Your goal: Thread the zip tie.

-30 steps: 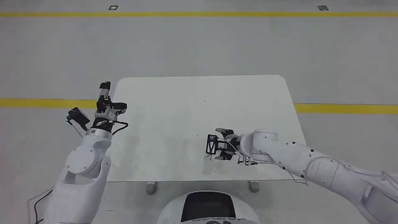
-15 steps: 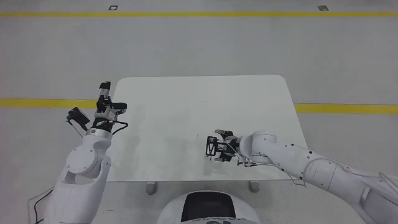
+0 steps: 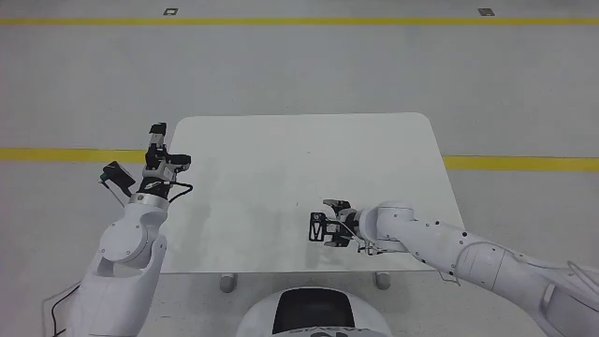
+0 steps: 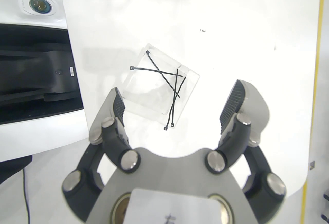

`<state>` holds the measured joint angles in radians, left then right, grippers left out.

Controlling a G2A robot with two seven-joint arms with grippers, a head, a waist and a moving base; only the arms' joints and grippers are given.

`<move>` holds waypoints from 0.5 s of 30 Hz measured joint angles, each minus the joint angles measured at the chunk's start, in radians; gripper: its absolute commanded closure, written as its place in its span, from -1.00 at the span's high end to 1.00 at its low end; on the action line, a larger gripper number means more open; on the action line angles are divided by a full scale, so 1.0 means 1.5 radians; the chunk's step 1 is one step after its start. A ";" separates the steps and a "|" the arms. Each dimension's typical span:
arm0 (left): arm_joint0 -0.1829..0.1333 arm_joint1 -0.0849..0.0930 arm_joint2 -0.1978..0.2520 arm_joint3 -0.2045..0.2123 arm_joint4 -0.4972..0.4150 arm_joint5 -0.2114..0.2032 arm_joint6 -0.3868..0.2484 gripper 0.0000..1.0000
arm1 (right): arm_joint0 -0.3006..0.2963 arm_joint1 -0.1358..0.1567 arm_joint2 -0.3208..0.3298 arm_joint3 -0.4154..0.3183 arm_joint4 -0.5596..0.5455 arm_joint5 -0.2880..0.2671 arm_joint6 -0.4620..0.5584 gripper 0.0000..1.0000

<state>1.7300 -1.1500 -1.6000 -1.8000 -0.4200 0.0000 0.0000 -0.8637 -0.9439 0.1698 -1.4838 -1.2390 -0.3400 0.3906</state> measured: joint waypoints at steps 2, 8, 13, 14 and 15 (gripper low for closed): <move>0.000 0.000 0.000 0.000 0.000 0.000 0.000 1.00 | 0.000 -0.001 0.000 0.001 0.002 0.000 -0.001 1.00; 0.000 0.000 0.000 0.000 0.000 0.000 0.000 1.00 | -0.001 -0.003 0.000 0.010 0.009 0.000 -0.026 -0.06; 0.000 0.000 0.000 0.000 0.000 0.000 0.000 1.00 | -0.003 -0.003 0.000 0.015 0.009 0.000 -0.037 -0.20; 0.000 0.000 0.000 0.000 0.000 0.000 0.000 1.00 | -0.004 -0.003 0.000 0.015 0.009 0.000 -0.038 -0.22; 0.000 0.000 0.000 0.000 0.000 0.000 0.000 1.00 | -0.005 -0.003 0.000 0.016 0.010 0.000 -0.039 -0.22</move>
<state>1.7300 -1.1500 -1.6000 -1.8000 -0.4200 0.0000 0.0000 -0.8713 -0.9483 0.1700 -1.4595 -1.2247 -0.3400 0.3318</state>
